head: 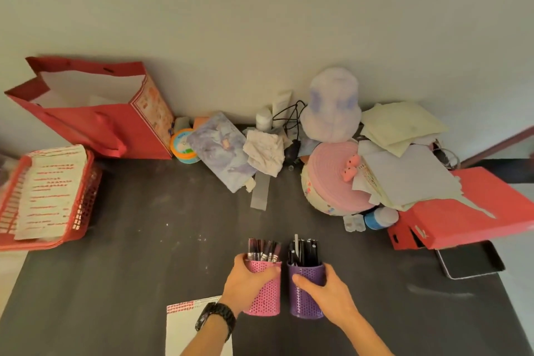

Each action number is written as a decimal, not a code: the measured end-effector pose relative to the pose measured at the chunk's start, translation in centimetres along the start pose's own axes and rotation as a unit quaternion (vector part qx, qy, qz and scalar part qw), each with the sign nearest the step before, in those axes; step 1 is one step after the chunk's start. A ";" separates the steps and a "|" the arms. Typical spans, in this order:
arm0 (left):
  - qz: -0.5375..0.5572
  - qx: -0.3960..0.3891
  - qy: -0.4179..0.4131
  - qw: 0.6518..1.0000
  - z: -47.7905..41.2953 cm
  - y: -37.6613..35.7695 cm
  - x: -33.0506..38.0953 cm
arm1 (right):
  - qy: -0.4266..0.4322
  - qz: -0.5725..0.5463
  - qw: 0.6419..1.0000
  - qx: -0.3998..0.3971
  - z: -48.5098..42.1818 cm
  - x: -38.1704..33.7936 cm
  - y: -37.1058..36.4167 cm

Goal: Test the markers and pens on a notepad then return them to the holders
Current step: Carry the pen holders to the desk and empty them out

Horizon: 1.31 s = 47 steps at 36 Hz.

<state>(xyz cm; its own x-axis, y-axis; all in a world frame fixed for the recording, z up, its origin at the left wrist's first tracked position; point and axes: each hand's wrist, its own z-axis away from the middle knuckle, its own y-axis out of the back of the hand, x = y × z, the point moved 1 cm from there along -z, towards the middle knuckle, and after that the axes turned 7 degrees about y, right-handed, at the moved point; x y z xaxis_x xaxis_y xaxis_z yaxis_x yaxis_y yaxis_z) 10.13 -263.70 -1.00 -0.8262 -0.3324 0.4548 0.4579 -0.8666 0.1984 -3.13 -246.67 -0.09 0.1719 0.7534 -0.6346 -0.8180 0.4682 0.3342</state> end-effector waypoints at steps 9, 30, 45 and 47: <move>-0.017 0.046 0.049 0.998 -0.6 -1.0 1.4 | -0.027 0.100 0.995 0.007 -1.2 -2.3 0.3; -0.106 -0.026 0.100 0.989 5.2 -2.2 -4.4 | -0.085 0.084 0.992 -0.049 6.1 4.1 0.7; -0.062 0.000 -0.161 0.985 7.3 -9.5 -2.5 | 0.016 -0.129 0.968 0.216 10.0 12.1 4.1; -0.051 0.004 -0.188 0.981 7.3 -11.3 -2.4 | 0.049 -0.138 0.958 0.244 9.9 12.8 4.9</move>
<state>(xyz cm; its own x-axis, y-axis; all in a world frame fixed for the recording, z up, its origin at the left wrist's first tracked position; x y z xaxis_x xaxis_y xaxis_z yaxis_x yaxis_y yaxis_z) 9.31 -250.47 2.00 -0.6891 -0.0828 0.7200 0.3836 -0.8846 0.2654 0.49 -230.16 0.27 0.2727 0.5334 -0.8007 -0.3895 0.8222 0.4151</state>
